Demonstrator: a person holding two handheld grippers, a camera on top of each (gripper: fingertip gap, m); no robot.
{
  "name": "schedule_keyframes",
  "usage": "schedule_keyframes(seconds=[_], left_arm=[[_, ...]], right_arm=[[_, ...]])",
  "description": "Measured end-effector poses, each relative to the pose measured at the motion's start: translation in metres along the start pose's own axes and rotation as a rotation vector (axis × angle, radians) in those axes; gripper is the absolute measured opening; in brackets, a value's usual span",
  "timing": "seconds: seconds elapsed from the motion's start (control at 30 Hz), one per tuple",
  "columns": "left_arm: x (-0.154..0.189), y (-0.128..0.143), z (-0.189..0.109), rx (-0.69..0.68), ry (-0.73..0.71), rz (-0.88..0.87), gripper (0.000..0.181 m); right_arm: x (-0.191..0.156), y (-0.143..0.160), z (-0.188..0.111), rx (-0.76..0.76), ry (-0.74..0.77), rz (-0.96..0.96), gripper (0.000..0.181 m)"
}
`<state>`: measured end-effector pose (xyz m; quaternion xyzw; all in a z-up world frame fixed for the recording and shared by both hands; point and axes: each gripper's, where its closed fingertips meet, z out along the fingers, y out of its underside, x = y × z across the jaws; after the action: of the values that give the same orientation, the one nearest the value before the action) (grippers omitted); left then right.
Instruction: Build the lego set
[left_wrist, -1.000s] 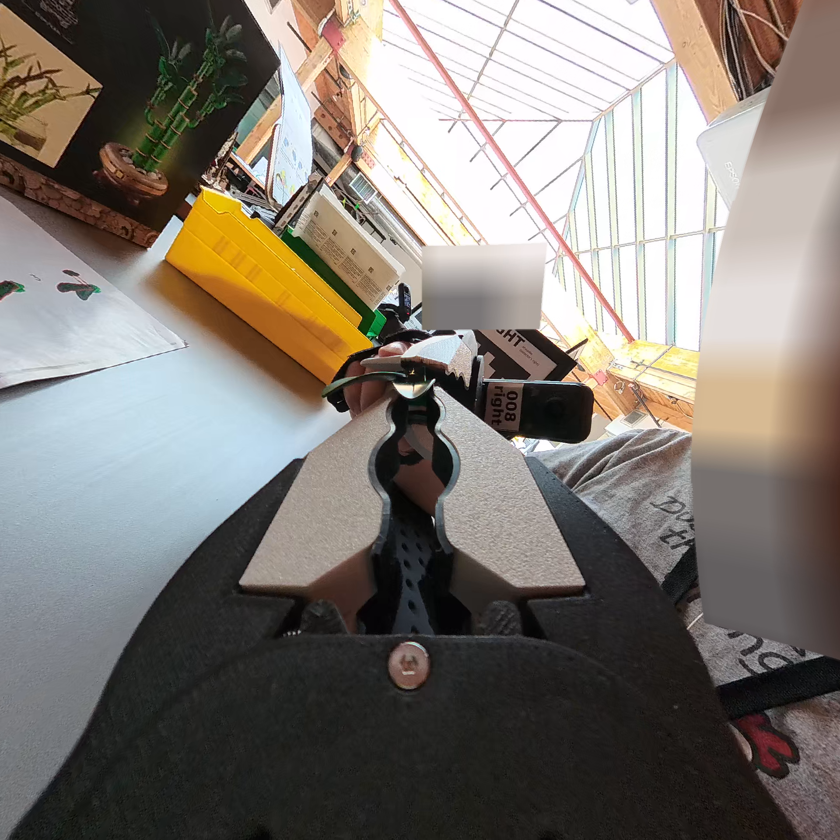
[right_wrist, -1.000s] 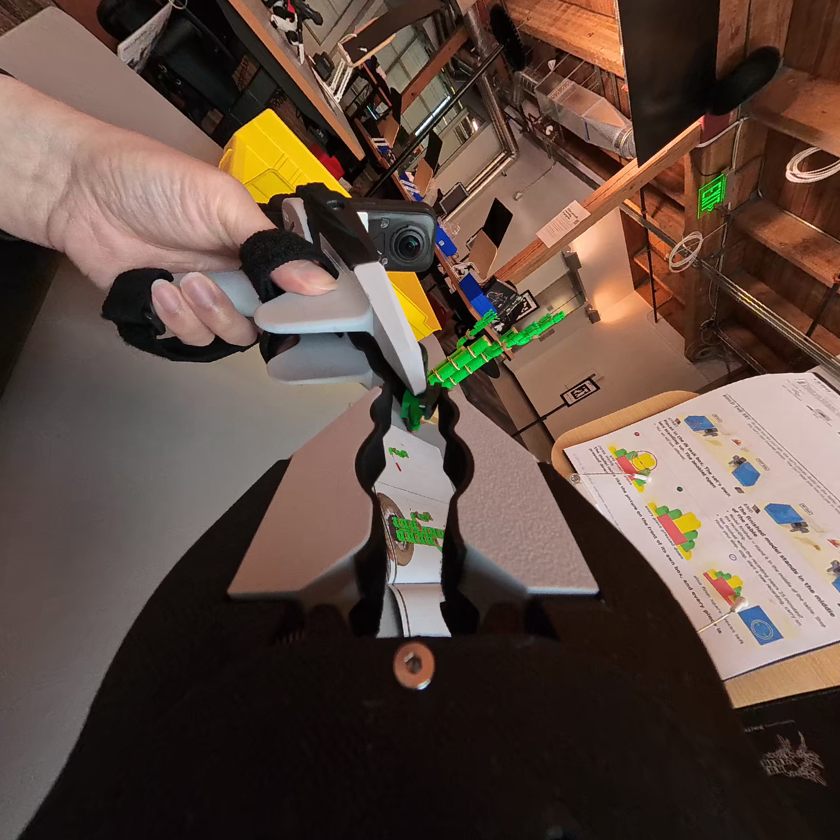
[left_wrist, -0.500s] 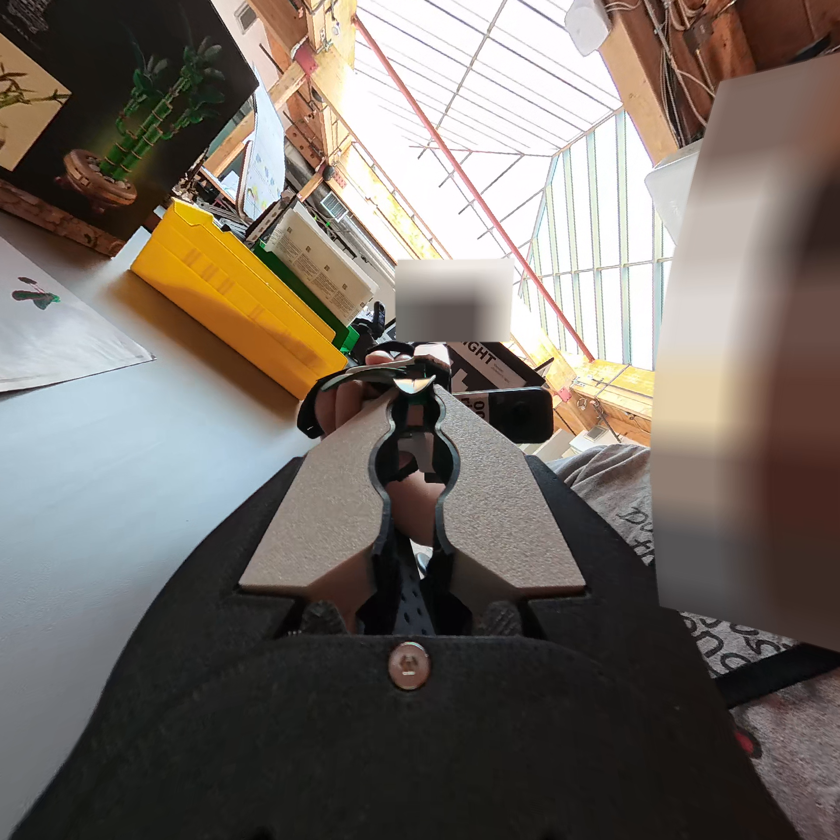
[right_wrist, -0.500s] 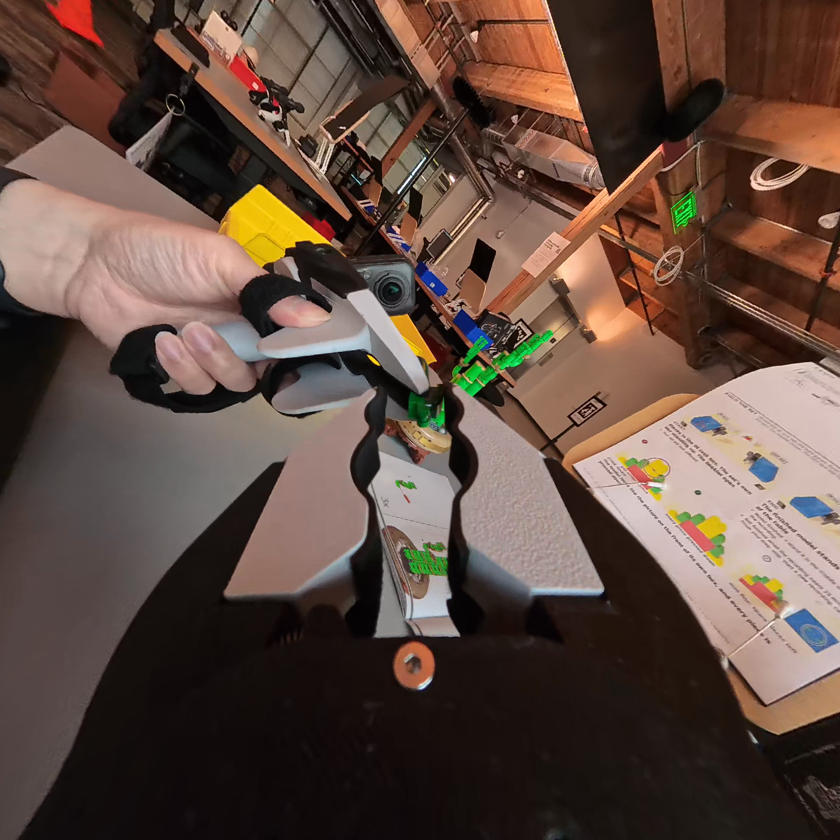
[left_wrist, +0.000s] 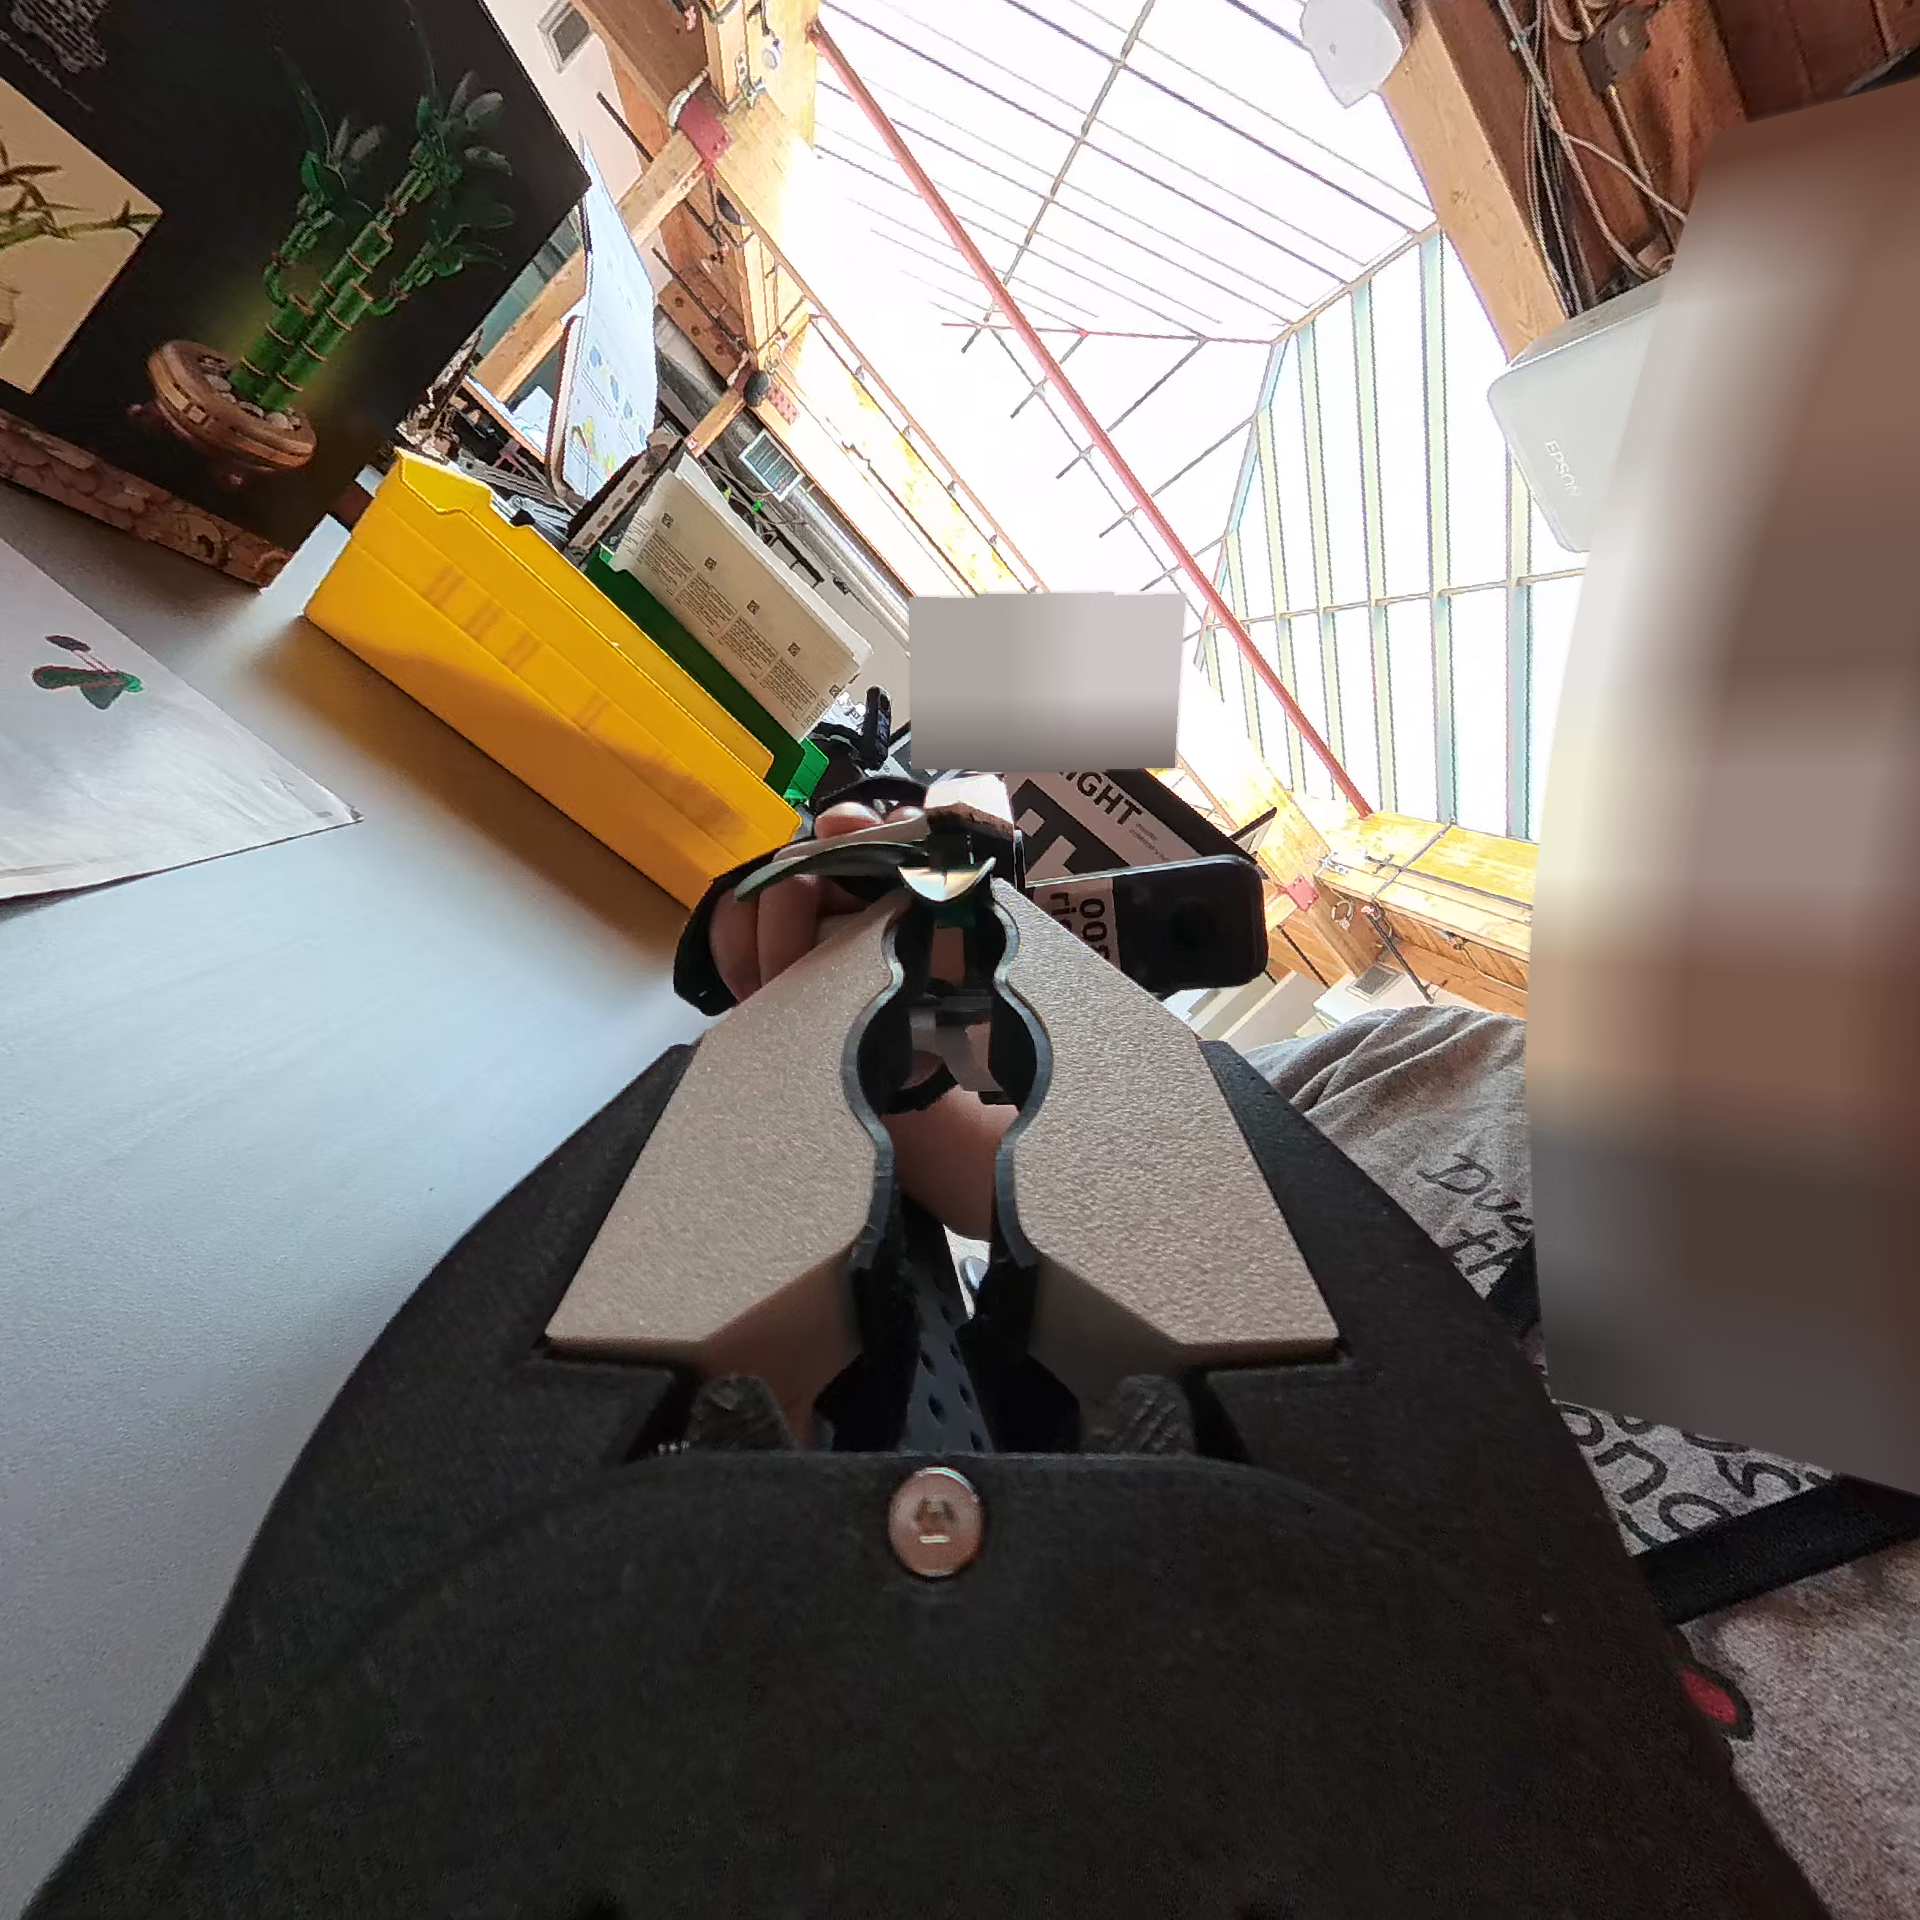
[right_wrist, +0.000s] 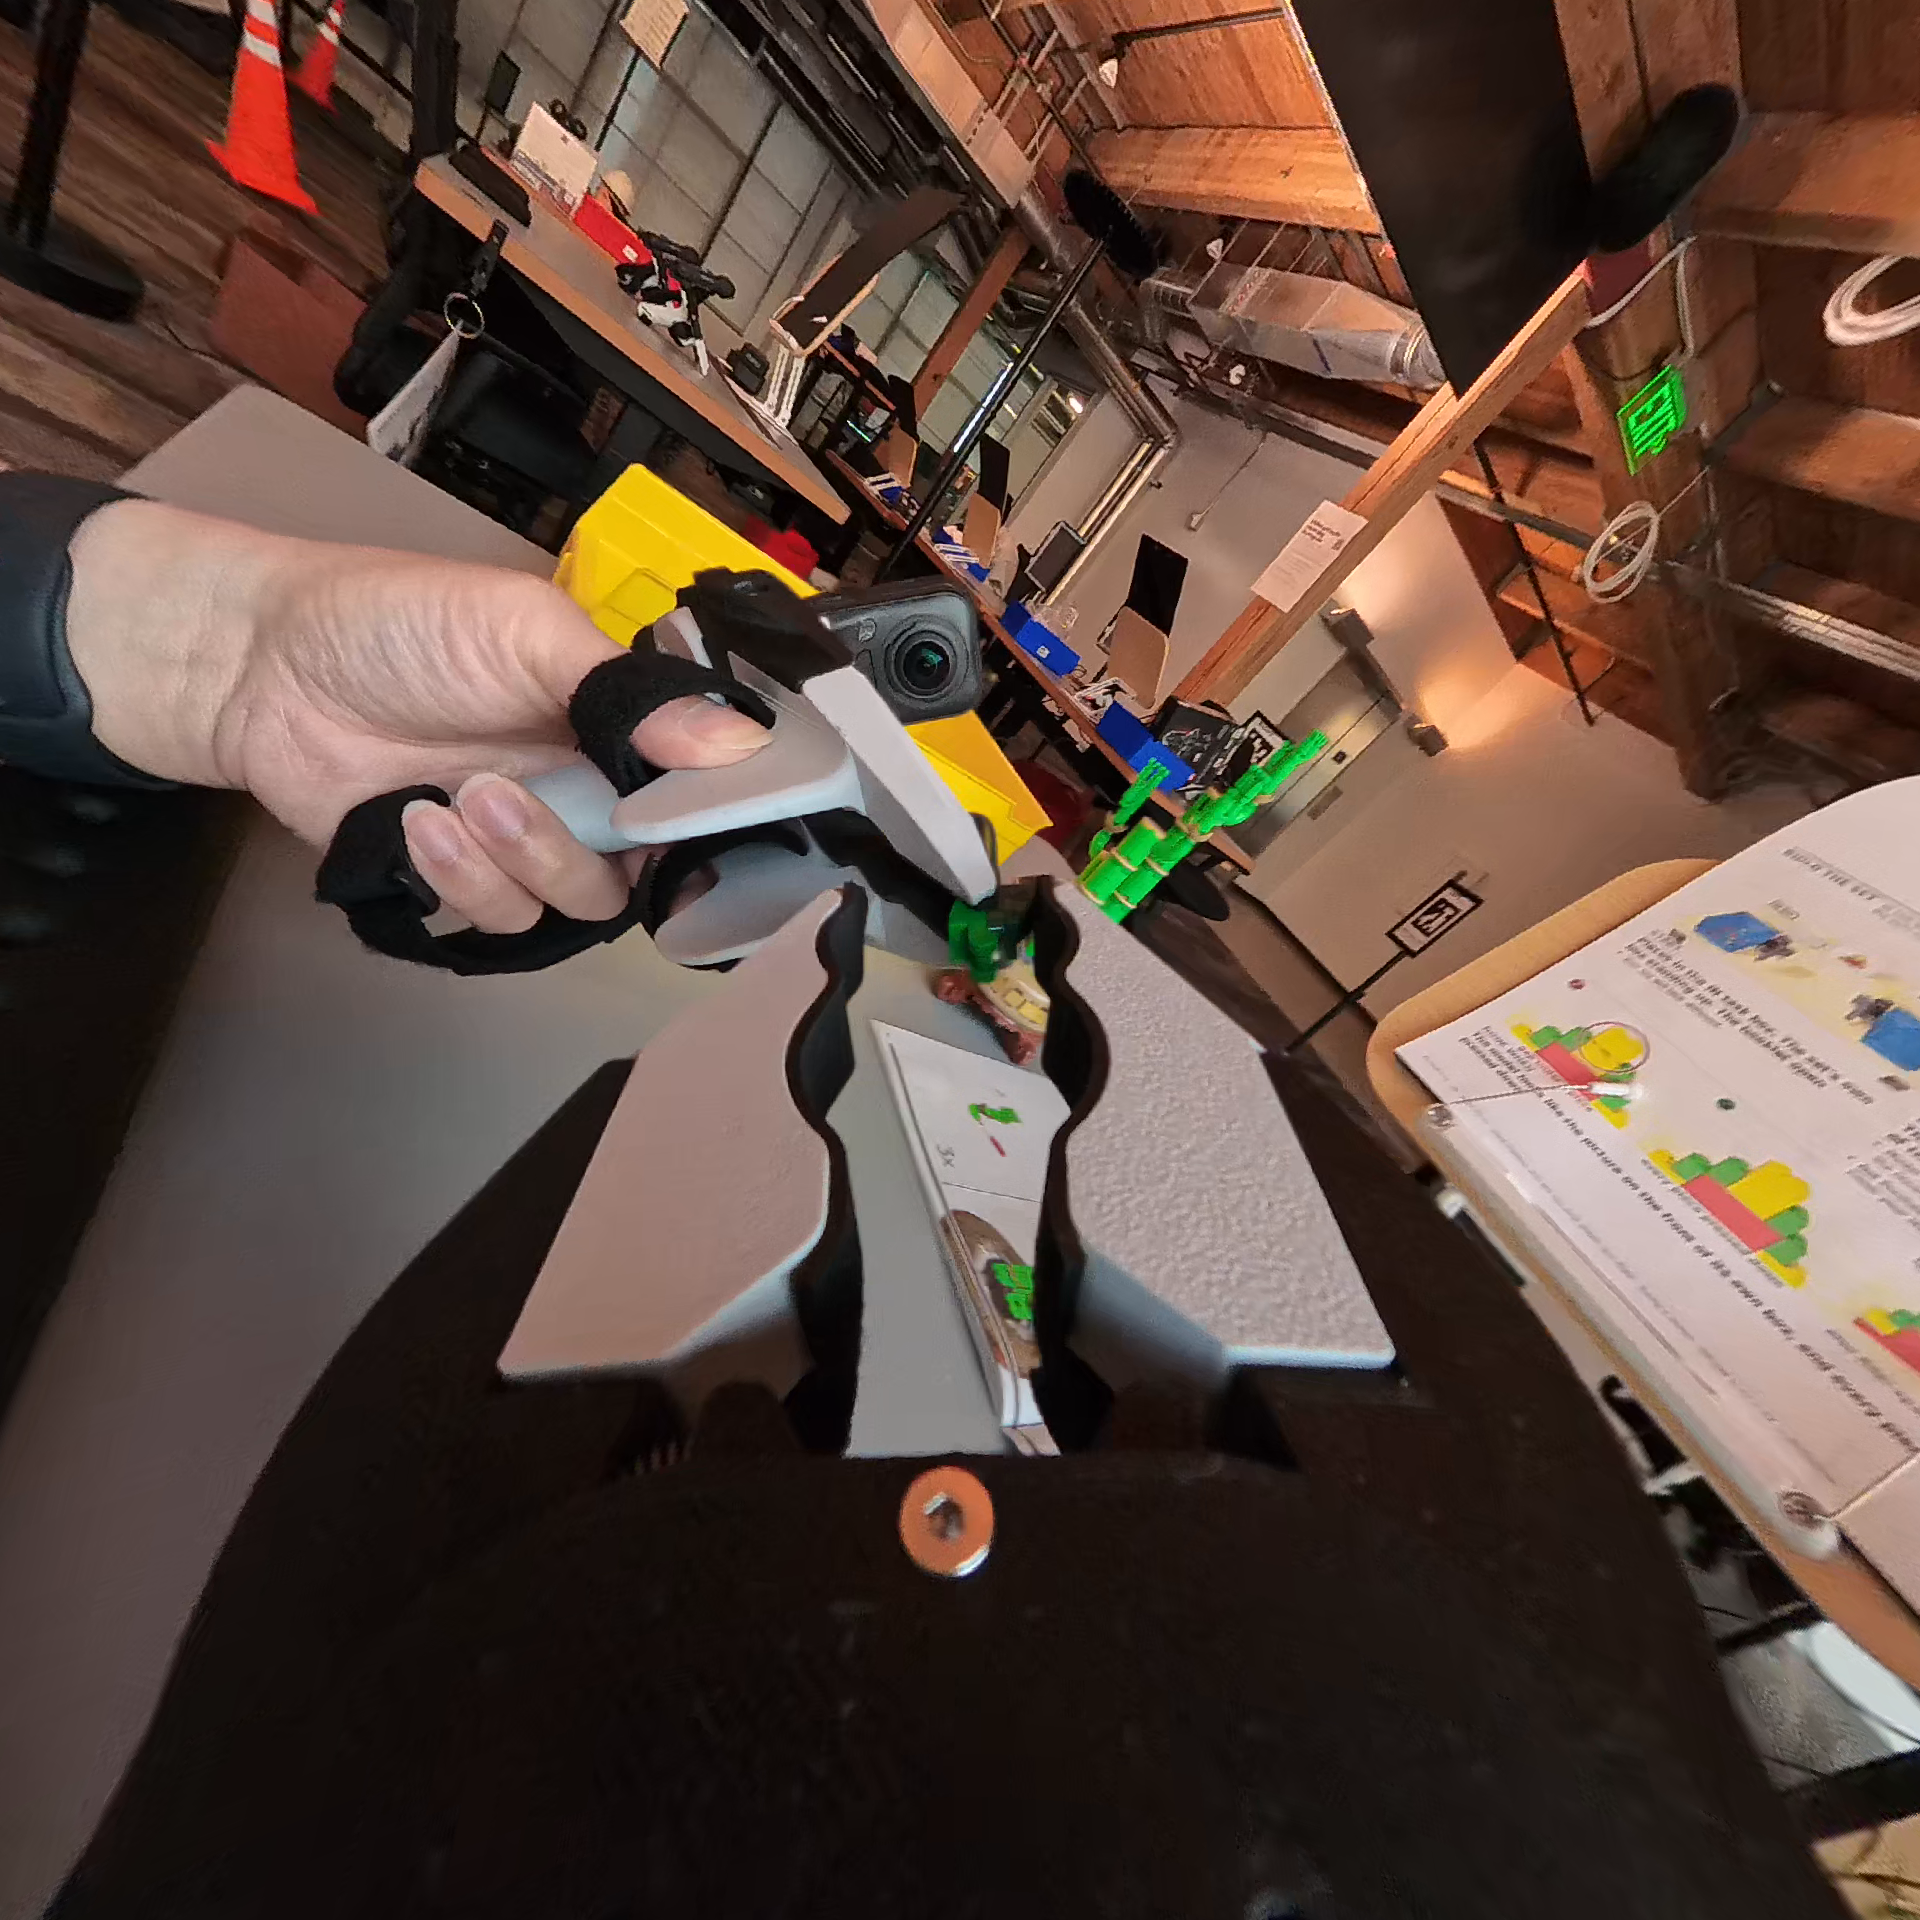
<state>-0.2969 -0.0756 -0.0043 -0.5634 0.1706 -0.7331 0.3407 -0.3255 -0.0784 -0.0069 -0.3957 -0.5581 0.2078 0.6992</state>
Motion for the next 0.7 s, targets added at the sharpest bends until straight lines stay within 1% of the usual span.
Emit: schedule_keyframes(seconds=[0.07, 0.13, 0.23, 0.3, 0.4, 0.43, 0.5, 0.57, 0.67, 0.7], left_arm=[[0.000, 0.000, -0.001, -0.002, -0.007, 0.008, 0.005], [0.000, 0.001, -0.001, -0.007, -0.013, 0.014, 0.005], [-0.002, 0.000, -0.004, -0.002, -0.031, 0.017, 0.004], [-0.003, -0.002, -0.006, 0.007, -0.034, 0.009, 0.004], [-0.004, -0.001, -0.007, 0.002, -0.039, 0.008, 0.004], [-0.004, -0.001, -0.007, 0.002, -0.037, 0.006, 0.004], [-0.002, -0.004, -0.005, 0.018, -0.021, 0.005, 0.004], [-0.001, -0.007, -0.003, 0.031, -0.018, 0.015, 0.006], [0.002, -0.009, -0.002, 0.042, 0.004, 0.013, 0.006], [0.001, -0.009, -0.002, 0.043, 0.002, 0.013, 0.006]], right_arm=[[0.000, -0.001, 0.000, 0.010, -0.008, 0.039, 0.029], [0.000, 0.000, 0.000, 0.004, -0.008, 0.024, 0.028], [-0.004, 0.004, 0.003, -0.010, -0.010, 0.021, 0.034], [-0.004, 0.005, 0.005, -0.028, 0.001, -0.005, 0.035], [-0.006, 0.006, 0.005, -0.034, -0.001, 0.013, 0.033], [-0.006, 0.006, 0.005, -0.031, 0.002, 0.010, 0.035], [-0.006, 0.003, 0.006, -0.010, 0.007, 0.008, 0.045], [0.002, 0.000, 0.006, 0.003, 0.059, 0.012, 0.041], [0.007, -0.003, 0.005, -0.004, 0.075, -0.026, 0.032], [0.005, -0.002, 0.004, -0.004, 0.069, -0.036, 0.032]])
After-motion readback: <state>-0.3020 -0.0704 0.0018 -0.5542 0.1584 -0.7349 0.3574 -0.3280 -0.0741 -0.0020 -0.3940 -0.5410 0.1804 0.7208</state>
